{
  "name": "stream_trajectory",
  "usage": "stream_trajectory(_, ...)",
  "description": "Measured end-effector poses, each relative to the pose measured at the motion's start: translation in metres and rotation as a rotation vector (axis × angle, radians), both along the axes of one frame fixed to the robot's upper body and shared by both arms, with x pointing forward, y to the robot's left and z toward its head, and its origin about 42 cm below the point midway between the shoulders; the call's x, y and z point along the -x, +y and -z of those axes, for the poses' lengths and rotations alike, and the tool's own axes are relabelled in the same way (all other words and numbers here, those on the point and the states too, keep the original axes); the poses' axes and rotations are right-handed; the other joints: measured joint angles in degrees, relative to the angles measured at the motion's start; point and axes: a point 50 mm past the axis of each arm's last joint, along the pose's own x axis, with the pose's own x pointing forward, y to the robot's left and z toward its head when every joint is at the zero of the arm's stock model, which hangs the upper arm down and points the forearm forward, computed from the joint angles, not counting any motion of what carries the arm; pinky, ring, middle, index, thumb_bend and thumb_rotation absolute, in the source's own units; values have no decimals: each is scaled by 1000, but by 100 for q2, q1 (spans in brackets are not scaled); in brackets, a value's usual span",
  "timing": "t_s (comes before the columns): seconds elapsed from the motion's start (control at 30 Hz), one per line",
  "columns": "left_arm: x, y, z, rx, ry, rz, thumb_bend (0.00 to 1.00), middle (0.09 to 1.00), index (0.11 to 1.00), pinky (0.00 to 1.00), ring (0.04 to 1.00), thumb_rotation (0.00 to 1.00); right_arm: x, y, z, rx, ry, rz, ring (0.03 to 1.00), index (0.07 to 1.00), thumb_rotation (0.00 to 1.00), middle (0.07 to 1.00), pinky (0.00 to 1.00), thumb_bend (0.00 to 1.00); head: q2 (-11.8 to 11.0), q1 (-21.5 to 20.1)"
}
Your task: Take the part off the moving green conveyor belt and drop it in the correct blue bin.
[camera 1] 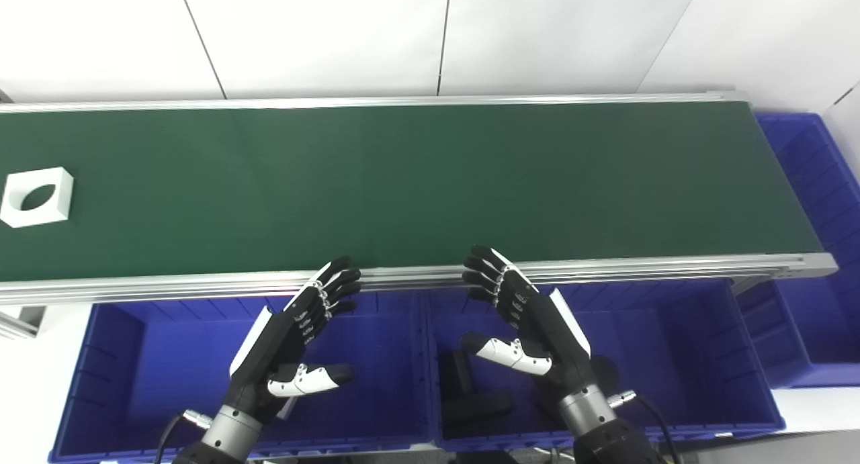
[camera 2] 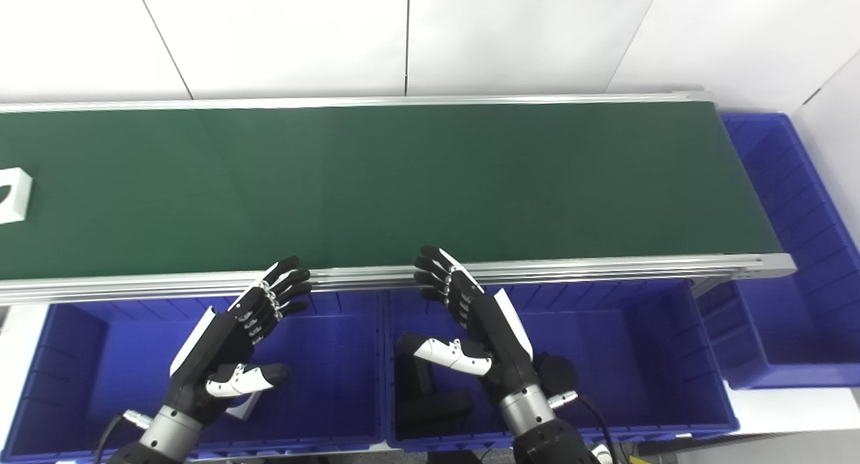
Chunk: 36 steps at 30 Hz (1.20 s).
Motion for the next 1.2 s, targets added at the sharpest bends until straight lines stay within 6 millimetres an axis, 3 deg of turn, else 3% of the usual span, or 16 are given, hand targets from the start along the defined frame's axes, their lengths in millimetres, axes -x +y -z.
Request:
stream_trajectory(0.1,-1,-1,0,2,-4,1,906,895,928,831,877,465,0,-1,0,1,-1,2,860,907,396,882,819,740,-9,70)
stream_trajectory(0.23,-2,-3,0,3,-9,0,921,891,923,827,874,471,-1,-2,2,4,3,3,861,910,399,883,821,730,-88,351)
stream_trajectory(0.3,-2,-5,1,4,-12,-2,923,891,921,825,873,475,-1,-3,5,7,13,4,862,913,396,884,821,723,-193,684)
stream_trajectory(0.37,-1,-8,1,5,-14,-3,927,891,920,823,872,481,-1,-4,5,6,12,2,866,915,393,885,827,713,-202,721)
stream_trajectory(0.43,-1,-10,3,-1,-13,-1,931,890,920,818,870,486,-1,-6,4,5,1,-2,866,917,384,886,827,699,-342,1053)
stream_trajectory(0.5,-1,-12,3,-10,-14,4,934,889,918,815,869,487,0,-8,4,9,-1,-1,868,919,368,887,829,679,-343,1055)
stream_trajectory(0.73,1,-19,9,-19,-6,10,939,887,910,810,868,478,0,-11,4,10,-12,-3,874,926,330,893,838,643,-685,1660)
stream_trajectory(1.2,2,-26,14,-9,-6,7,950,888,903,822,876,452,-2,-15,12,1,-1,-4,876,928,288,894,840,636,-967,1829)
